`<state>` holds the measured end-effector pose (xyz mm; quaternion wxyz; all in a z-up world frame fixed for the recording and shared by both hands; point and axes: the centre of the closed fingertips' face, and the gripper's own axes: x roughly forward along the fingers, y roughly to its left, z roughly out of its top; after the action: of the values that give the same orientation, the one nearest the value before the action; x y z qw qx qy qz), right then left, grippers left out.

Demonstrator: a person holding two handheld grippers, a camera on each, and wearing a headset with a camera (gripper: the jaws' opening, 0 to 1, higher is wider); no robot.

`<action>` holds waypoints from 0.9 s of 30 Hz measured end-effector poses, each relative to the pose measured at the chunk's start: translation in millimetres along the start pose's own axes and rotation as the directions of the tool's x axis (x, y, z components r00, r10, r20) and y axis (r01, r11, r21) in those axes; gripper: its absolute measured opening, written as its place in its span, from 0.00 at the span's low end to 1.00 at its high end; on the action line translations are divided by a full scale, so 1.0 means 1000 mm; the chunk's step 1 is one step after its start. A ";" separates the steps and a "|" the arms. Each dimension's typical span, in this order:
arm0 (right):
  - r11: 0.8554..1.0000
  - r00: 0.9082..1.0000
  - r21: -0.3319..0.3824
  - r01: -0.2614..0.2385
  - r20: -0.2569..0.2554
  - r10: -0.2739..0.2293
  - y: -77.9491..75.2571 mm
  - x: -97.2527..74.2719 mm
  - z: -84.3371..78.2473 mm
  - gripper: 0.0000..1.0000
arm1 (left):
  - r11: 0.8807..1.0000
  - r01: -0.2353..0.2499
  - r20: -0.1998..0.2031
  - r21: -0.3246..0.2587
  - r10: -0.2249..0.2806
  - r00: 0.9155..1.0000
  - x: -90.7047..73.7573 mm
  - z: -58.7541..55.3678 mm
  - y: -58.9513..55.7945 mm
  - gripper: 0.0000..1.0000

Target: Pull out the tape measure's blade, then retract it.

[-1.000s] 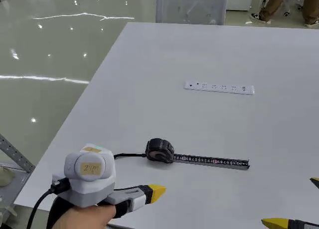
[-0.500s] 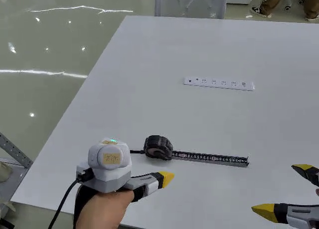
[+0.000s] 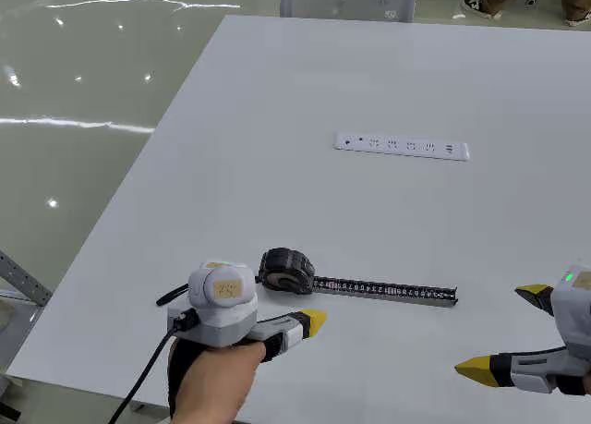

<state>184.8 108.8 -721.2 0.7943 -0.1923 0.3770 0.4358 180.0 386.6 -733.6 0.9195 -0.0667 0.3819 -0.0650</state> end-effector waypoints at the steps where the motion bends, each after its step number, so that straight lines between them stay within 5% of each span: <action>1: 1.000 1.000 -0.027 -0.005 -0.021 0.004 -0.002 0.002 -0.003 0.91 | 1.000 -0.008 0.002 0.005 0.008 1.000 0.003 0.000 0.001 0.97; 17: 0.987 0.992 -0.137 -0.084 -0.107 0.069 -0.023 0.043 -0.001 0.86 | 1.000 -0.022 -0.007 -0.002 0.022 1.000 0.041 0.015 0.008 0.95; 27: 0.957 0.979 -0.248 -0.150 -0.173 0.109 -0.036 0.065 -0.004 0.75 | 0.999 -0.037 -0.019 -0.037 0.037 0.999 0.063 0.020 0.018 0.92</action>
<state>235.2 122.5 -774.3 0.6997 -0.3033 0.3898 0.5162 239.2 394.7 -766.7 0.9156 -0.0760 0.3926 -0.0416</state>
